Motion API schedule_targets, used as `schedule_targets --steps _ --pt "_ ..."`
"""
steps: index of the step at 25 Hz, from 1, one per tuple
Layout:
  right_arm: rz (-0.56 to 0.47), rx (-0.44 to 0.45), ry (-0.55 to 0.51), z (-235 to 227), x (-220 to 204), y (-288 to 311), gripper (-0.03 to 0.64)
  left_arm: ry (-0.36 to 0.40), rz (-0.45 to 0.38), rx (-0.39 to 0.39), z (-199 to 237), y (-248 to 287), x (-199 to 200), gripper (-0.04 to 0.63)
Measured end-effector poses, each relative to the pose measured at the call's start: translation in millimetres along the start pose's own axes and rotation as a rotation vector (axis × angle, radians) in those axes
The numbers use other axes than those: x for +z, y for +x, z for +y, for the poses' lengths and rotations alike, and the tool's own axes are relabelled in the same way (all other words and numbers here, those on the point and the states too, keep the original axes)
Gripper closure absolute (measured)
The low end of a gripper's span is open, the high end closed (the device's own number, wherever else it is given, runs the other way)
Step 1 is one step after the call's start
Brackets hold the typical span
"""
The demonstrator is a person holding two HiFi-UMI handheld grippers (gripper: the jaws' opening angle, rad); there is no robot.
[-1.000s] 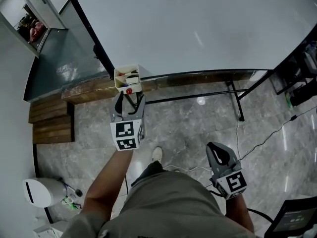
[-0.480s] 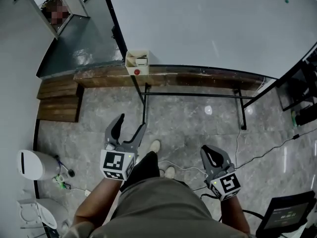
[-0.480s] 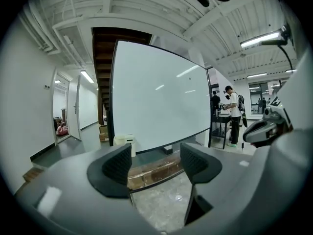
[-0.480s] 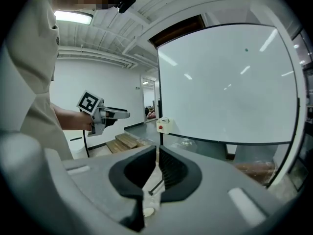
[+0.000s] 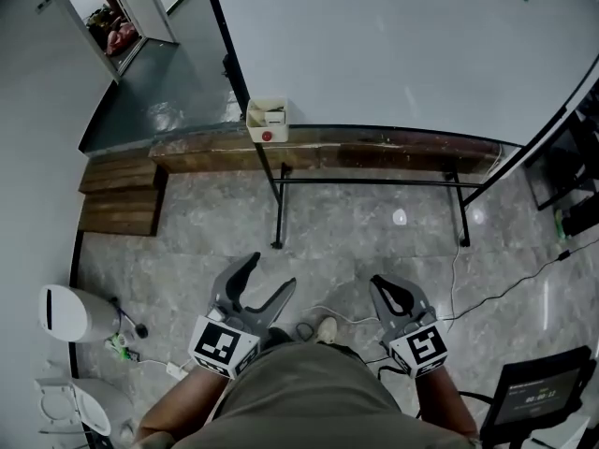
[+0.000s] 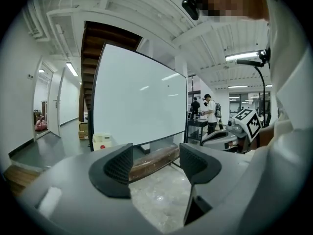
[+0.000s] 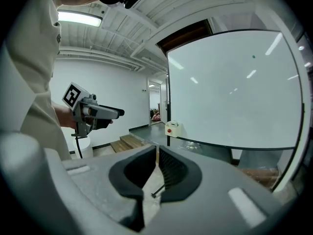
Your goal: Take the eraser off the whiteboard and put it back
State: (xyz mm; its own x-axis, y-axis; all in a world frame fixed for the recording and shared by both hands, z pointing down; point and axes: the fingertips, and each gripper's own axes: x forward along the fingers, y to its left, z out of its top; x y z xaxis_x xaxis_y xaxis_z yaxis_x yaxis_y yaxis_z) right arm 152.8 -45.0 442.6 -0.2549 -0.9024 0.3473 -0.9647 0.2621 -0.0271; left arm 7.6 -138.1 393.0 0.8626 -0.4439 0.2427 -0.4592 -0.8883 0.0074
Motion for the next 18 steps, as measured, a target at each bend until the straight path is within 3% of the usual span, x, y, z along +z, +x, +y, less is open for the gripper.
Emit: schedule_targets --steps 4,14,18 --pt "-0.042 0.000 -0.019 7 8 2 0.606 -0.016 -0.034 -0.078 -15 -8 11 0.305" --pt "-0.049 -0.007 -0.063 141 23 2 0.606 0.006 -0.088 -0.170 -14 -148 -15 0.351" --pt "-0.032 0.013 -0.077 204 22 4 0.606 -0.027 -0.084 -0.199 -7 -198 -32 0.433"
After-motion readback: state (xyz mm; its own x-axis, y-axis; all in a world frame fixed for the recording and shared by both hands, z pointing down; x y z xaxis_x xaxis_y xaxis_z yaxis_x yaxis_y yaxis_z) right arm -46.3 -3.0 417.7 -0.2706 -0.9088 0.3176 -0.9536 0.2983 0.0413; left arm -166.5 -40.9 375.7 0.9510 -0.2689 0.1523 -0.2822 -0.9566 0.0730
